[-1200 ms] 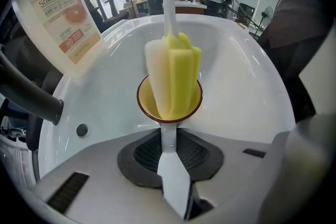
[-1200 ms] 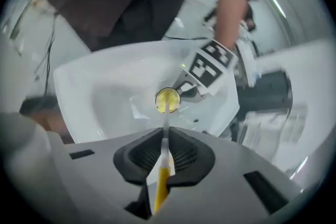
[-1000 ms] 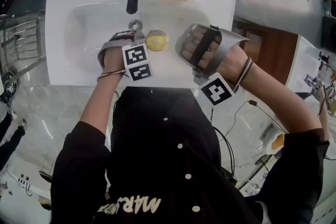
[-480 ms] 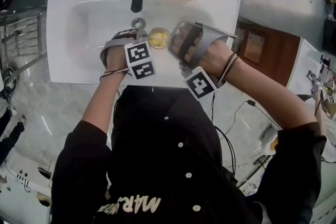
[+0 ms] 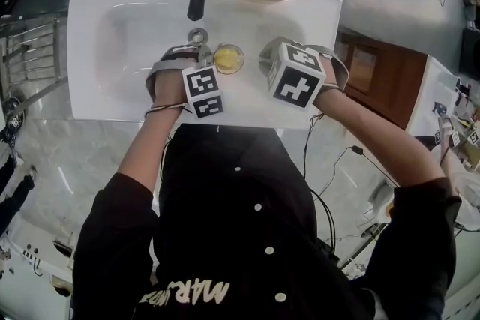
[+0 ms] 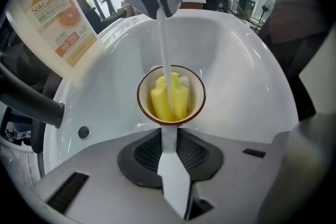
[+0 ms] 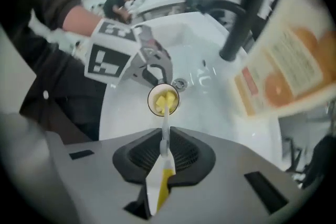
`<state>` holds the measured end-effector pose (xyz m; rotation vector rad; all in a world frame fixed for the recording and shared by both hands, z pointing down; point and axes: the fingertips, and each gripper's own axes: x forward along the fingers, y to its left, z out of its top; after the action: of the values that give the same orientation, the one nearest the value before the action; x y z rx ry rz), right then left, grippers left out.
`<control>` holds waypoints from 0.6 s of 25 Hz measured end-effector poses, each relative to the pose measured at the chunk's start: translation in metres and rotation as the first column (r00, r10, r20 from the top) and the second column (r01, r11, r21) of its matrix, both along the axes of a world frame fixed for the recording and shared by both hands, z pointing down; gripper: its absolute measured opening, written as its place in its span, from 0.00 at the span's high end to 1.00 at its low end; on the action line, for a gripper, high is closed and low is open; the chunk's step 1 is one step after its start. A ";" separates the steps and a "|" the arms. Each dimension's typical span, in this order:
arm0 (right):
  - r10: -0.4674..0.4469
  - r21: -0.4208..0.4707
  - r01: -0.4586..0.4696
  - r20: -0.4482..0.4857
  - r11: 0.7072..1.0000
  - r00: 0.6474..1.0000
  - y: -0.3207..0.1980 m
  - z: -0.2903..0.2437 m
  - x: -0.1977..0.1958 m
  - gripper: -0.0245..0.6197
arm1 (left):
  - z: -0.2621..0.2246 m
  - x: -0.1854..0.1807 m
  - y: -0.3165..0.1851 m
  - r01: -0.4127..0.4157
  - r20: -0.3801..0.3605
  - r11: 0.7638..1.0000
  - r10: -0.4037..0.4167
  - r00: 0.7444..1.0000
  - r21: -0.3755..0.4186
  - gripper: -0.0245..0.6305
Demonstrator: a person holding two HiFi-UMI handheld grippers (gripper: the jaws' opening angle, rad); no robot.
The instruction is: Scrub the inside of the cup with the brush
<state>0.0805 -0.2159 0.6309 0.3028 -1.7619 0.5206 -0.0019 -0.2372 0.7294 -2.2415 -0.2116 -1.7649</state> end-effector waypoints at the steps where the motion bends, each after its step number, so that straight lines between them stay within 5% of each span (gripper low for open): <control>1: 0.120 -0.062 -0.118 0.037 0.991 0.992 0.003 0.000 0.001 0.87 | 0.000 0.000 0.000 -0.003 0.001 1.000 0.003 1.000 0.003 0.83; 3: 0.372 -0.196 -0.350 0.091 0.916 0.924 0.007 0.000 0.002 0.86 | 0.000 -0.001 0.000 -0.007 0.002 1.000 0.007 1.000 0.007 0.83; 4: 0.525 -0.281 -0.480 0.110 0.831 0.844 0.008 0.001 0.002 0.86 | 0.001 -0.001 0.000 -0.007 0.003 1.000 0.007 1.000 0.010 0.83; 5: 0.688 -0.384 -0.608 0.112 0.695 0.717 0.009 0.001 0.003 0.86 | 0.001 -0.002 -0.001 -0.006 0.003 1.000 0.006 1.000 0.012 0.83; 6: 0.826 -0.484 -0.700 0.090 0.524 0.556 0.010 0.002 0.004 0.85 | 0.002 -0.002 -0.001 -0.002 0.003 1.000 0.002 1.000 0.012 0.83; 7: 0.907 -0.553 -0.742 0.062 0.380 0.418 0.011 0.002 0.005 0.85 | 0.002 -0.002 -0.002 0.004 0.001 1.000 -0.004 1.000 0.010 0.83; 8: 0.936 -0.579 -0.753 0.051 0.312 0.349 0.013 0.002 0.004 0.85 | 0.001 -0.002 -0.002 0.007 0.001 1.000 -0.007 1.000 0.007 0.83; 9: 0.937 -0.573 -0.757 0.060 0.314 0.344 0.014 0.001 0.003 0.85 | 0.001 -0.002 -0.002 0.007 0.001 1.000 -0.007 1.000 0.006 0.83; 15: 0.860 -0.465 -0.740 0.108 0.487 0.499 0.012 -0.003 0.000 0.85 | 0.005 -0.004 -0.003 0.017 -0.003 1.000 -0.017 1.000 -0.008 0.83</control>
<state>0.0806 -0.2040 0.6280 0.8593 -1.6976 1.6791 -0.0055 -0.2406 0.7343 -2.2581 -0.1996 -1.7722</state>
